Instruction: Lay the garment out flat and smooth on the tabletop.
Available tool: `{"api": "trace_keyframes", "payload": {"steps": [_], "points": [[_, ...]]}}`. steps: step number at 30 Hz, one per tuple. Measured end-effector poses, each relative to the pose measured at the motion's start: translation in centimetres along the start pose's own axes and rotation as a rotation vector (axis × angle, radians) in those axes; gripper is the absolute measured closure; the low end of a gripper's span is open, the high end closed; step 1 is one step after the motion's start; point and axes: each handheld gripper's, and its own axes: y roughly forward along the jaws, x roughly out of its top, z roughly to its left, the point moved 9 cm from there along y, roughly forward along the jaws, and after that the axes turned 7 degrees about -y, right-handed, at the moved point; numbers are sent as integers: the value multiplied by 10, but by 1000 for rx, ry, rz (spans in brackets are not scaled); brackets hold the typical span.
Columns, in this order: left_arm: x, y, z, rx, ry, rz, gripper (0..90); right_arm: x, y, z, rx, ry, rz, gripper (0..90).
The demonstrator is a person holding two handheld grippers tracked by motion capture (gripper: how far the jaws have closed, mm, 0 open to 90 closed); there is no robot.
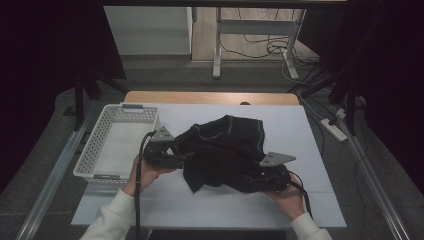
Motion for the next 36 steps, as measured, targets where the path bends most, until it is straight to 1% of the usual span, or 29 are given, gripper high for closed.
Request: {"api": "trace_keyframes", "payload": {"steps": [1, 10, 15, 17, 20, 23, 25, 27, 31, 33, 34, 36], "points": [[-1, 0, 0, 1, -1, 1, 242, -1, 1, 2, 8, 2, 2, 350], [-3, 0, 3, 7, -9, 5, 241, -7, -1, 18, 35, -25, 17, 350], [-4, 0, 3, 8, -8, 7, 239, -6, 2, 26, 43, -42, 27, 351], [-5, 0, 4, 7, -9, 8, 238, -6, 2, 30, 54, -44, 27, 351], [-5, -1, 4, 8, -10, 11, 238, -7, 4, 35, 69, -54, 40, 352], [-6, -1, 5, 9, -11, 11, 237, -10, 10, 39, 69, -75, 64, 352], [-6, 0, 5, 8, -13, 13, 237, -12, 13, 40, 74, -75, 80, 351], [-7, 1, 5, 6, -13, 16, 236, -14, 16, 40, 65, -82, 98, 350], [-7, 2, 5, 5, -16, 21, 236, -13, 25, 40, 58, -82, 113, 353], [-8, 3, 5, 5, -15, 24, 236, -13, 31, 39, 55, -80, 128, 376], [-8, 3, 5, 5, -14, 25, 234, -14, 35, 39, 58, -87, 132, 389], [-7, 3, 5, 3, -12, 25, 234, -16, 41, 39, 55, -97, 152, 447]]}}
